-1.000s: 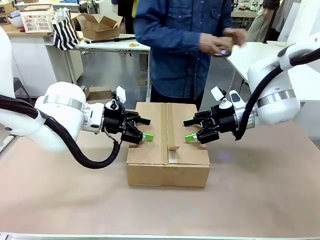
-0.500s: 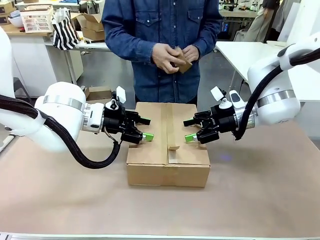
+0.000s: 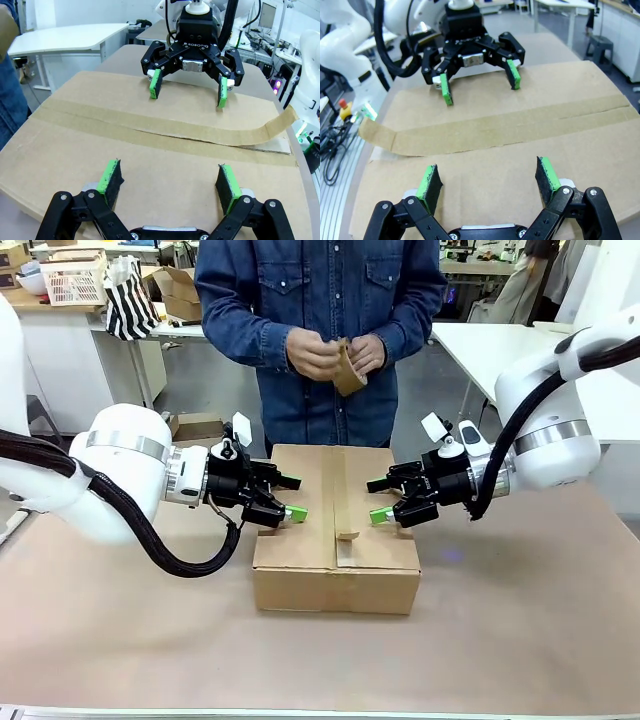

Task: Pack the gift set into the box.
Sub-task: Press and hold the closed box until the human finishes sealing it.

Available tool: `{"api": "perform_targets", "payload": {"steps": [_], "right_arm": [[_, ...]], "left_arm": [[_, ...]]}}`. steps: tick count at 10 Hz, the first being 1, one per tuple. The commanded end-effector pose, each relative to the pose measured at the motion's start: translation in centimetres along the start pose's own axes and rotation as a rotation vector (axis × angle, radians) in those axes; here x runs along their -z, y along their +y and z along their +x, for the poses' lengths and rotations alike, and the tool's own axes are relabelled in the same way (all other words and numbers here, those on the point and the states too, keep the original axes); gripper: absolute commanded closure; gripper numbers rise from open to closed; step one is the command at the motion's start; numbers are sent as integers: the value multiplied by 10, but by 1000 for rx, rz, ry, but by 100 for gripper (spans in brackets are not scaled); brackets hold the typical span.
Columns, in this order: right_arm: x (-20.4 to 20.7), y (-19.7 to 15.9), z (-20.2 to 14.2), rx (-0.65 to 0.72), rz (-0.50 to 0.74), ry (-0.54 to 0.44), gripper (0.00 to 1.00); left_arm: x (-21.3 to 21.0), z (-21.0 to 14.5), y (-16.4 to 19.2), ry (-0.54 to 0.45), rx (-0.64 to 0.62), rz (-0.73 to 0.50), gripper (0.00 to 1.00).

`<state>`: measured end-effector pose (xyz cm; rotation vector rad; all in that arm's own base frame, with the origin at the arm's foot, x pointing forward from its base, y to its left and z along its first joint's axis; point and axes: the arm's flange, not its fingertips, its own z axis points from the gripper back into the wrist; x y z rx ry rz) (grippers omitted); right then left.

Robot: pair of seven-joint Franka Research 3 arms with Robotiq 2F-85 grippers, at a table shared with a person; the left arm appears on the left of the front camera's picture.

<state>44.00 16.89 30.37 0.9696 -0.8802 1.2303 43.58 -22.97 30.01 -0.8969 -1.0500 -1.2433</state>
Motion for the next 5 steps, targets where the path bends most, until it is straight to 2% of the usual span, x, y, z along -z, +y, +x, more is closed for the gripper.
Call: {"api": "perform_targets", "payload": {"steps": [1,5], "right_arm": [[0,0,-1,6,-15,-2,0],[0,0,-1,6,-15,-2,0]], "left_arm": [[-1,-2,-1,1,-4,-1,0],[-1,-2,-1,1,-4,-1,0]]}}
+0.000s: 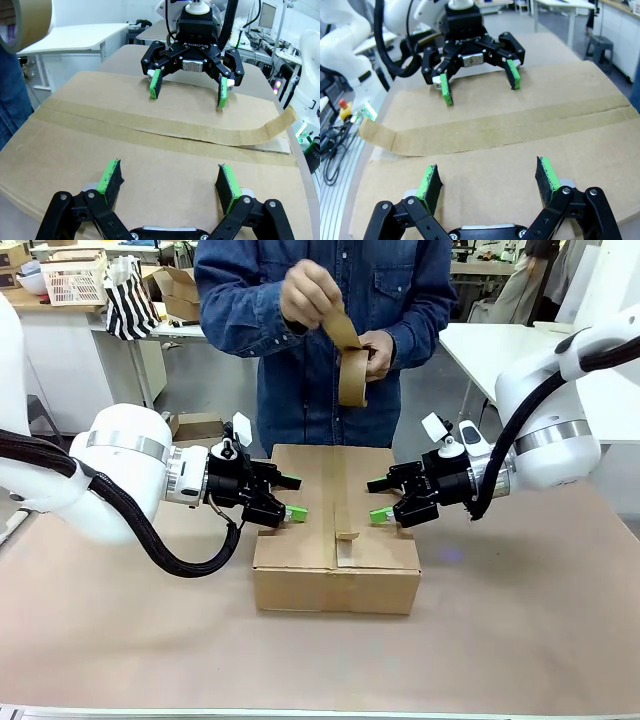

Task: Pack the gift set into the box.
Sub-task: Press and hold the closed box until the human finishes sealing it.

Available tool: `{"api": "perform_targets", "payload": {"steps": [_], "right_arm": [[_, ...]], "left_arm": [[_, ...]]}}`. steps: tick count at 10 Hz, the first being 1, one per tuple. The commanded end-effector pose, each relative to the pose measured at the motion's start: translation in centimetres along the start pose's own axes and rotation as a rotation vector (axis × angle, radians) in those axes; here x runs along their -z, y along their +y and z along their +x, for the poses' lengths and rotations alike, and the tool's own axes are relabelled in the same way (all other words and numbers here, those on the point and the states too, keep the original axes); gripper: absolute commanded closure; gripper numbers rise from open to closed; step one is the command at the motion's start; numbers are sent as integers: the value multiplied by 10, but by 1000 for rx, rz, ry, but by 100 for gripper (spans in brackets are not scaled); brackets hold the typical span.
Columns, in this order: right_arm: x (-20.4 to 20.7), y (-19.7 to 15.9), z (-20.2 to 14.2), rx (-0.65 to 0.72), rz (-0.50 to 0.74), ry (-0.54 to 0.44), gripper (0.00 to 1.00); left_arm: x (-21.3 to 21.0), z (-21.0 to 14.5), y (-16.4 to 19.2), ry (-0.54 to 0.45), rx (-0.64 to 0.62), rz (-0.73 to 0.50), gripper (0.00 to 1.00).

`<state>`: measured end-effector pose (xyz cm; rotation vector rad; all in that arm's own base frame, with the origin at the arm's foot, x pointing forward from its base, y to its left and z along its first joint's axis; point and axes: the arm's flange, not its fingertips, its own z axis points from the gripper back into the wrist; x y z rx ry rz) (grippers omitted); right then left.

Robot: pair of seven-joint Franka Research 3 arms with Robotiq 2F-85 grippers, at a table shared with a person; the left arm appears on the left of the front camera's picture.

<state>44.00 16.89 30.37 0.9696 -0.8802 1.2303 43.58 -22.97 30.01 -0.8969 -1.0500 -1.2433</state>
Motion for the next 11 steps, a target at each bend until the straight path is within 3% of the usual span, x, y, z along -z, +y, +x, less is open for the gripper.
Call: {"api": "perform_targets", "payload": {"steps": [1,11], "right_arm": [[0,0,-1,6,-15,-2,0],[0,0,-1,6,-15,-2,0]], "left_arm": [[-1,-2,-1,1,-4,-1,0],[-1,-2,-1,1,-4,-1,0]]}}
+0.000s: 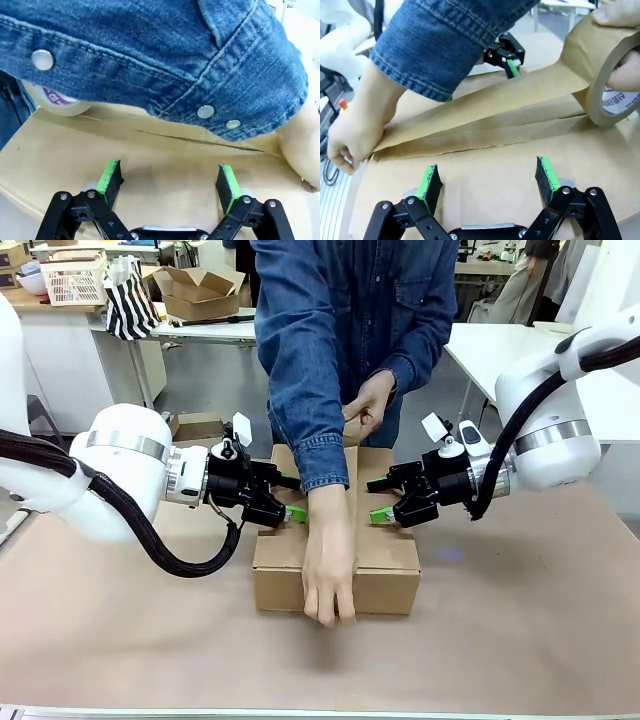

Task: Pack the gift set into the box.
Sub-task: Press and hold the closed box until the human finishes sealing it.

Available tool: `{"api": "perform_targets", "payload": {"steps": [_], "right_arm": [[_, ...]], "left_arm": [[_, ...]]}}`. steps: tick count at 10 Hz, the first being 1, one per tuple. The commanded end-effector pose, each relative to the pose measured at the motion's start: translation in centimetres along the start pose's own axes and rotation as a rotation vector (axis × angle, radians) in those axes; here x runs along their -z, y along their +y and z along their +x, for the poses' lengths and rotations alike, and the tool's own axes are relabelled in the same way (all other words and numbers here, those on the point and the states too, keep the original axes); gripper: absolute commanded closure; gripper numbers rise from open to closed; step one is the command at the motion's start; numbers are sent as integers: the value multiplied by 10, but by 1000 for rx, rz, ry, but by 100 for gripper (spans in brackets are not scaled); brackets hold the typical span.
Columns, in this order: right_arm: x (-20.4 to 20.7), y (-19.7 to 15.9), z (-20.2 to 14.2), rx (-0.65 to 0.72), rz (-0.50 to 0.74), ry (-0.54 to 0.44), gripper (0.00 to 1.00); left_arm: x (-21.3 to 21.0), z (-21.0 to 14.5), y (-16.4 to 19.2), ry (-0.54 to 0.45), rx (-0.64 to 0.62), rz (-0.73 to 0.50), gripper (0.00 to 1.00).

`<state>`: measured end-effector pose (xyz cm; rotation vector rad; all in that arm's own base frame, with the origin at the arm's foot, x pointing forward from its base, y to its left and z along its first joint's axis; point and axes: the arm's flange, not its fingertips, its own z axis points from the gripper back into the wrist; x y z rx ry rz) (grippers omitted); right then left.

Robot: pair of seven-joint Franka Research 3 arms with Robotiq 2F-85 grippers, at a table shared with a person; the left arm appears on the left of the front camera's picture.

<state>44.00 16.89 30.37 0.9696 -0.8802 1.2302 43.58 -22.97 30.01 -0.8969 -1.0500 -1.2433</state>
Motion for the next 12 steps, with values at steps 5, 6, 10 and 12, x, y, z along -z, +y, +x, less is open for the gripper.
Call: {"api": "perform_targets", "payload": {"steps": [5,6,10,12], "right_arm": [[0,0,-1,6,-15,-2,0],[0,0,-1,6,-15,-2,0],[0,0,-1,6,-15,-2,0],[0,0,-1,6,-15,-2,0]], "left_arm": [[-1,-2,-1,1,-4,-1,0],[-1,-2,-1,1,-4,-1,0],[-1,-2,-1,1,-4,-1,0],[-1,-2,-1,1,-4,-1,0]]}}
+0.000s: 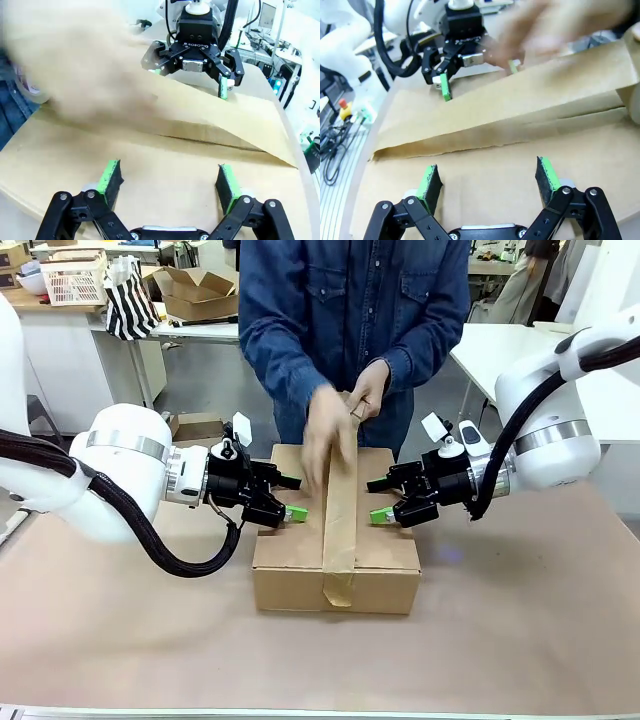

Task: Pack the gift set into the box.
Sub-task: Press and hold the closed box until the human finishes sealing it.

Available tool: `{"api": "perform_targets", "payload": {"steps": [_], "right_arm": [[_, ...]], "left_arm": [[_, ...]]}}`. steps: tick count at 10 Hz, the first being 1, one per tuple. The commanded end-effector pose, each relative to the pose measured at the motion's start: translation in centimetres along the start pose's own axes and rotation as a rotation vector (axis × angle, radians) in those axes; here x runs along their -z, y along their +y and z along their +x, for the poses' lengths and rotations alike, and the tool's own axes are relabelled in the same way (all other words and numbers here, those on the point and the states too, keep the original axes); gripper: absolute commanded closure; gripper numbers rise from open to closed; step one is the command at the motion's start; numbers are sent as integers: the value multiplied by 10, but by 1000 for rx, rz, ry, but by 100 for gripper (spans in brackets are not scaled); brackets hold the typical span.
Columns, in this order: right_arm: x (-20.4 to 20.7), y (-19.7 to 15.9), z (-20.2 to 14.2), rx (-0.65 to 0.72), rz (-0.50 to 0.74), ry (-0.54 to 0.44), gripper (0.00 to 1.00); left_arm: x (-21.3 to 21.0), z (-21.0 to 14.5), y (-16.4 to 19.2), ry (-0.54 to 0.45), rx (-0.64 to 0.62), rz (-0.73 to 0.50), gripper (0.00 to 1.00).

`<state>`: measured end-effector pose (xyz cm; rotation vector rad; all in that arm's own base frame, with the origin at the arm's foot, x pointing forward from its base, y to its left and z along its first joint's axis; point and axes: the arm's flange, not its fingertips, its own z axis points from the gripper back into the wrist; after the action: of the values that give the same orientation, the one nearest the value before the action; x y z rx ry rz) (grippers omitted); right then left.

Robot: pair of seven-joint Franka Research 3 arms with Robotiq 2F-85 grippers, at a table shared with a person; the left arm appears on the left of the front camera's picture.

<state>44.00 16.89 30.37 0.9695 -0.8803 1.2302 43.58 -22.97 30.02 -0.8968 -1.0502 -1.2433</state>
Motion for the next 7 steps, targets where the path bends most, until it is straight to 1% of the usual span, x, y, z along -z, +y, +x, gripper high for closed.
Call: {"api": "perform_targets", "payload": {"steps": [1,7], "right_arm": [[0,0,-1,6,-15,-2,0],[0,0,-1,6,-15,-2,0]], "left_arm": [[-1,-2,-1,1,-4,-1,0],[-1,-2,-1,1,-4,-1,0]]}}
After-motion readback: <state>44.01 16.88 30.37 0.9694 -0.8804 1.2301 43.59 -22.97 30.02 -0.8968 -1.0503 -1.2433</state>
